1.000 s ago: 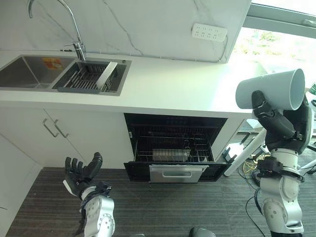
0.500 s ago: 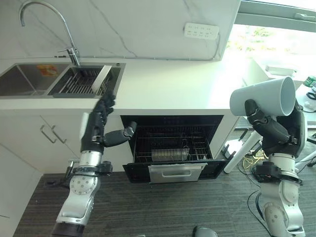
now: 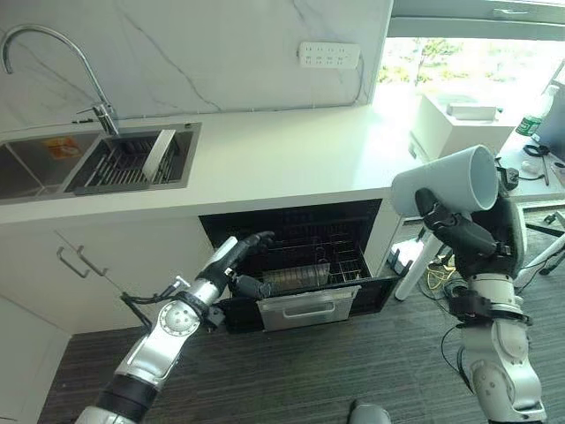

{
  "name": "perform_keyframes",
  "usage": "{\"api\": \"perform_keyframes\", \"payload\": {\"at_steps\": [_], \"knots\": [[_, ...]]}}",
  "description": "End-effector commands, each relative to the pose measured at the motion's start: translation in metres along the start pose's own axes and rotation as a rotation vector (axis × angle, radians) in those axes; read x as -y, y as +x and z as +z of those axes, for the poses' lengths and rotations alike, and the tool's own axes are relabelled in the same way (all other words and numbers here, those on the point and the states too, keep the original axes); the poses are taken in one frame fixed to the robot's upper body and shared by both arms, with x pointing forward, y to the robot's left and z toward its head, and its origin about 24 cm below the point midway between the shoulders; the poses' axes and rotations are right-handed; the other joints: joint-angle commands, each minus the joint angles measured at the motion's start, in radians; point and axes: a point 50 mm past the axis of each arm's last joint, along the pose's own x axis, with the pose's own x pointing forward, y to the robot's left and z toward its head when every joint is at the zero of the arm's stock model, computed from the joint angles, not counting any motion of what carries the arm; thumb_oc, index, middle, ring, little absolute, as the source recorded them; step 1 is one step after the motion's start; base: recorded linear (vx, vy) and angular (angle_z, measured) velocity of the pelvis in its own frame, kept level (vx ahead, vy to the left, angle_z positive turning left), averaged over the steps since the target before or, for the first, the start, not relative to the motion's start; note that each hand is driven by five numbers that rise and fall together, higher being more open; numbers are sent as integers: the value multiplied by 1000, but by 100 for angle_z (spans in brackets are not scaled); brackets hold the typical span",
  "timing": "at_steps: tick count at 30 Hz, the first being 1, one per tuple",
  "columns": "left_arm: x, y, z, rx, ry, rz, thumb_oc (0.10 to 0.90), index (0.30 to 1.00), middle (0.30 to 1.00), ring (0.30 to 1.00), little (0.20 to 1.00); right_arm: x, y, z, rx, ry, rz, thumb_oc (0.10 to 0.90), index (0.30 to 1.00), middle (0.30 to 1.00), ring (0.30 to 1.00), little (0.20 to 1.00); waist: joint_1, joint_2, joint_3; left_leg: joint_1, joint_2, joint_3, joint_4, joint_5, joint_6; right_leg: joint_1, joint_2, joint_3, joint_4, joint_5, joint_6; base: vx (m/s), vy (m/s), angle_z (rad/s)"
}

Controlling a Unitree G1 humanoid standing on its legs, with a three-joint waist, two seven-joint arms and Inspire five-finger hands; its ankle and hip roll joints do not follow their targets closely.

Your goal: Place the dishes in the dishwasher.

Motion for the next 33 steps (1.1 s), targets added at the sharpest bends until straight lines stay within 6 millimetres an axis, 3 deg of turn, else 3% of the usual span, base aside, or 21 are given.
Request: {"api": "perform_keyframes", "payload": {"at_steps": [1, 22, 33], "knots": [[-30, 15, 41, 150, 87, 96, 800, 900, 900, 900, 900, -21, 26, 52, 284, 28, 154, 400, 300, 300, 300, 300, -6, 28, -16, 164, 64, 38, -103, -118, -33, -43, 3, 19, -11, -35, 72, -31, -3, -5], [-37, 30, -17, -103, 126, 161, 800, 900, 900, 900, 900, -25, 32, 50, 236, 11, 231, 400, 300, 300, 300, 300, -46, 35, -26, 193, 69, 80, -103, -134, -31, -38, 18, 46, -11, -39, 76, 1, 3, -4], [-25, 31, -43, -213, 145, 158, 800, 900, 900, 900, 900, -28, 32, 49, 214, 7, 274, 400, 300, 300, 300, 300, -65, 30, -37, 204, 71, 99, -103, -141, -28, -45, 24, 57, -11, -36, 77, 8, -2, -6]]}}
